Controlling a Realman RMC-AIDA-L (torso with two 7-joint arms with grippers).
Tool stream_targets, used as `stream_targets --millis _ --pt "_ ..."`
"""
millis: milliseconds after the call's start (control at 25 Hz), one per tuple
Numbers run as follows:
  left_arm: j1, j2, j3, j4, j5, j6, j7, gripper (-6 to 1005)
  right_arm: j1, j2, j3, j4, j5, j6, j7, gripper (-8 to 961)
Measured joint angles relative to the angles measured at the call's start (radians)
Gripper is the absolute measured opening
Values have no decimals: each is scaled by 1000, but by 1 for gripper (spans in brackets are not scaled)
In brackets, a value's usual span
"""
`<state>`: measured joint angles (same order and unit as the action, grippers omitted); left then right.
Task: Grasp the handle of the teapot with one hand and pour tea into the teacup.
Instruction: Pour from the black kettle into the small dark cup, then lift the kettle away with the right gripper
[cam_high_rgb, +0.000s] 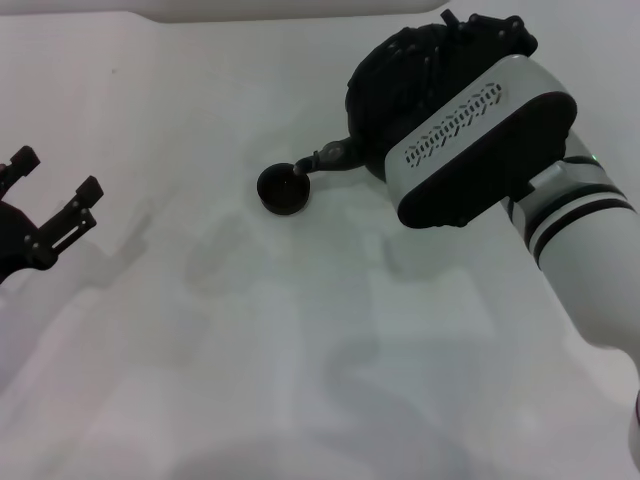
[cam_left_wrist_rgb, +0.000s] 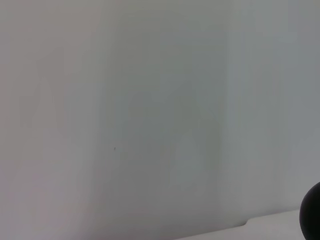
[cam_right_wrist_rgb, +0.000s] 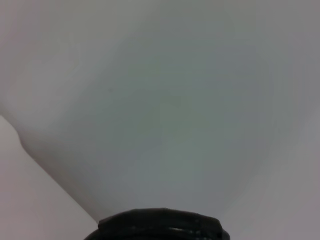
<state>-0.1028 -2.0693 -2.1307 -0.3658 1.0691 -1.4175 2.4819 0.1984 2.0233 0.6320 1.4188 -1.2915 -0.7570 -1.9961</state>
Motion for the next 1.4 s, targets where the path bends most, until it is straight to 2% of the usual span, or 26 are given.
stream_targets --millis 1400 --pt "0 -2 0 5 3 -9 0 859 35 3 -31 -10 12 -1 -1 105"
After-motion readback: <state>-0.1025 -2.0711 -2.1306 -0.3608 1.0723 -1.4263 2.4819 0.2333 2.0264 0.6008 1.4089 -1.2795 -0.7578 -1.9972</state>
